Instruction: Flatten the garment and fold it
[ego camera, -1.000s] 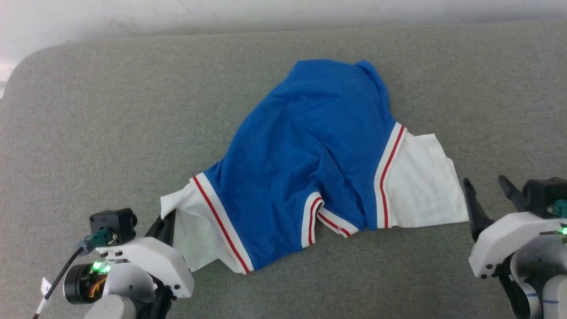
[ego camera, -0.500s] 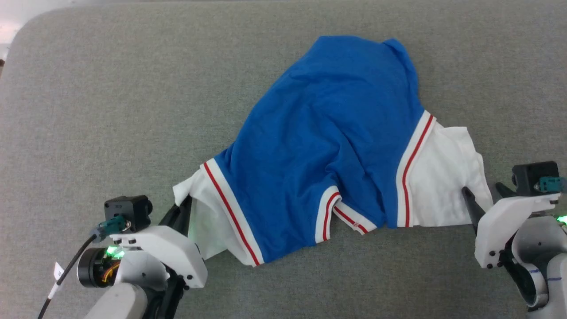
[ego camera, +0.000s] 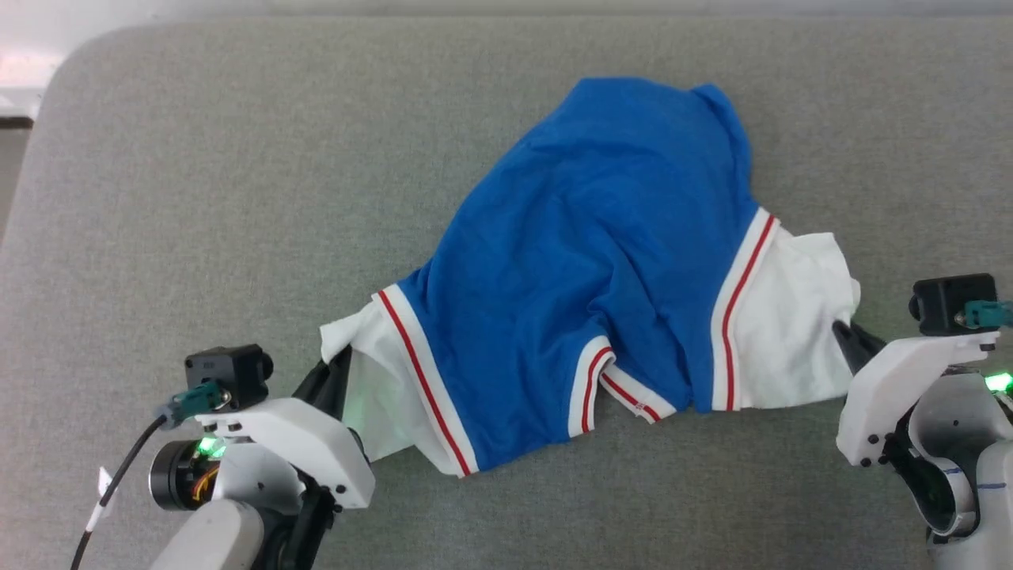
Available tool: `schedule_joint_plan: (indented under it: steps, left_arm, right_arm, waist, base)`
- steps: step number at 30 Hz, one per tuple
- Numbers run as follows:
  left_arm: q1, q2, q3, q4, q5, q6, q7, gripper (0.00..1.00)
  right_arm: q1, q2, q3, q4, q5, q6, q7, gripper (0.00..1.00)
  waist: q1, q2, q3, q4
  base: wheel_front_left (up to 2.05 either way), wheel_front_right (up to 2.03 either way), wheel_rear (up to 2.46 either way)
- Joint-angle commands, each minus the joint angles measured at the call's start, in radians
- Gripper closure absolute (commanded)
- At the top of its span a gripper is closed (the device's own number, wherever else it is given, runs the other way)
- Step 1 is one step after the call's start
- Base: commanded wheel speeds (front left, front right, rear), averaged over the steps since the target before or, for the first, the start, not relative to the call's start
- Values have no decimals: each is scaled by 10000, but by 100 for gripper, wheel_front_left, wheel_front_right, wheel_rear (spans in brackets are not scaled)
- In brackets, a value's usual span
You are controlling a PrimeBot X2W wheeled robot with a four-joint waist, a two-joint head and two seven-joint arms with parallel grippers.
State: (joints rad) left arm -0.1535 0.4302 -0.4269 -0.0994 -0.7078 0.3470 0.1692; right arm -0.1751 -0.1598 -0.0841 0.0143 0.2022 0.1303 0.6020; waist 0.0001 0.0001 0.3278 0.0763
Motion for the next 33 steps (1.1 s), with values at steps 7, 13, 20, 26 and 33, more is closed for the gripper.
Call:
schedule_joint_plan:
  steps: [7, 13, 20, 26, 33]
  left_arm:
    - [40, -238, 411, -266, -397, -293, -704, 100]
    - [-849, -377, 661, -660, -689, -617, -745, 100]
    - [-3236, -471, 751, -243, -583, -634, -94, 100]
    - [-5447, -735, 585, 1075, -578, -755, 663, 100]
    - [-7685, -823, 723, 2857, -510, -532, 1389, 100]
  right_arm:
    - [-433, 656, -384, -609, 596, 4, -1765, 100]
    - [-1384, 942, -305, -1331, 998, 4, -2327, 100]
    - [-3271, 887, 311, -1450, 989, 4, -2107, 100]
    - [-5021, 737, 888, -821, 1075, 4, -1794, 100]
    - [-7138, 618, 1354, 637, 871, 4, -1820, 100]
  waist:
    - [-1, -1, -1358, -416]
    - [-1, -1, -2161, -719]
    - [-1, -1, -2781, -961]
    - [-1, -1, -3048, -1151]
    - [-1, -1, -2997, -1538]
  base:
    - [0, 0, 0]
    - [0, 0, 0]
    - [0, 0, 0]
    - [0, 0, 0]
    - [0, 0, 0]
